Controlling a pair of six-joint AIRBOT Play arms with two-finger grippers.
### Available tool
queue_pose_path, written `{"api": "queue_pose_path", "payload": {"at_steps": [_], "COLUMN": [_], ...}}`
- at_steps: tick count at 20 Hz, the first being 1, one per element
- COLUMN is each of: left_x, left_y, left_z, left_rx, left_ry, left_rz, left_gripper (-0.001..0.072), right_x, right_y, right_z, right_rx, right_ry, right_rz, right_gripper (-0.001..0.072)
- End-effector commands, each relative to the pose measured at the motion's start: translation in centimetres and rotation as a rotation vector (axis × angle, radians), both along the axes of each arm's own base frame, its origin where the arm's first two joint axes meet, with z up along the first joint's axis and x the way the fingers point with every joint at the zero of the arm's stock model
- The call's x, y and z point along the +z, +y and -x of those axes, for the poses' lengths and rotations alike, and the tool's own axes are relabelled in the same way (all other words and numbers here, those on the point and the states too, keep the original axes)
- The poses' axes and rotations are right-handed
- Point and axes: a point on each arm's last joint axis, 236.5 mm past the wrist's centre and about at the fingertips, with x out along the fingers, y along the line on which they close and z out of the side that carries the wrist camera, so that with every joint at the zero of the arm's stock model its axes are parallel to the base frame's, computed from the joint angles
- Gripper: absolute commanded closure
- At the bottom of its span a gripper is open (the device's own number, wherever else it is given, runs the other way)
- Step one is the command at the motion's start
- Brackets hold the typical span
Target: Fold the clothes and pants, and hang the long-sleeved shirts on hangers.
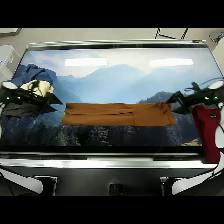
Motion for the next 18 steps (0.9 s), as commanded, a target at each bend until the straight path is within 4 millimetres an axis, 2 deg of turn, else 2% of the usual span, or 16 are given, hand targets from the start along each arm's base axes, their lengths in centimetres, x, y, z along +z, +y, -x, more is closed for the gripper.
{"api": "queue_pose_path", "payload": {"at_steps": [1, 3, 5, 9, 10, 11, 12, 13, 14, 15, 16, 17, 18], "left_x": [3.8, 5.8, 7.8, 11.1, 11.5, 11.8, 11.9, 11.9, 11.7, 11.2, 10.5, 9.4, 7.8], "left_y": [2.2, 1.7, 0.4, -4.0, -5.3, -6.6, -8.1, -9.7, -11.8, -14.2, -16.6, -19.2, -22.1], "left_z": [0.8, 0.9, 1.1, 1.9, 2.0, 1.9, 1.6, 1.1, 0.5, -0.2, -0.7, -0.9, -0.7], "left_rx": [0.03, 0.026, 0.005, -0.094, -0.122, -0.143, -0.162, -0.179, -0.199, -0.211, -0.218, -0.227, -0.249], "left_ry": [-0.041, -0.085, -0.122, -0.207, -0.226, -0.247, -0.272, -0.301, -0.339, -0.375, -0.408, -0.433, -0.442], "left_rz": [-0.007, -0.025, -0.039, -0.058, -0.061, -0.063, -0.066, -0.07, -0.073, -0.075, -0.077, -0.078, -0.077], "left_gripper": [0.0038, 0.0041, 0.0042, 0.0042, 0.0043, 0.0043, 0.0045, 0.0048, 0.0064, 0.0155, 0.0353, 0.059, 0.0685], "right_x": [-1.3, -2.6, -3.9, -5.5, -5.6, -5.3, -4.8, -3.7, -2.3, -0.8, 1.0, 2.8, 4.7], "right_y": [-3.4, -1.7, 0.2, 3.9, 4.6, 5.5, 6.3, 7.1, 7.7, 8.3, 9.0, 9.7, 10.4], "right_z": [4.1, 3.6, 2.9, 1.0, 0.6, 0.3, 0.1, -0.2, -0.3, -0.3, -0.2, 0.0, 0.2], "right_rx": [0.029, 0.069, 0.097, 0.132, 0.146, 0.165, 0.177, 0.188, 0.204, 0.225, 0.25, 0.264, 0.264], "right_ry": [0.096, 0.056, 0.036, 0.002, -0.009, -0.018, -0.031, -0.052, -0.076, -0.1, -0.131, -0.158, -0.178], "right_rz": [0.022, -0.015, -0.05, -0.073, -0.064, -0.063, -0.068, -0.079, -0.078, -0.07, -0.062, -0.053, -0.046], "right_gripper": [-0.0008, -0.0008, -0.0008, -0.0008, 0.0016, 0.0223, 0.0468, 0.064, 0.0671, 0.0672, 0.0673, 0.0673, 0.0673]}}
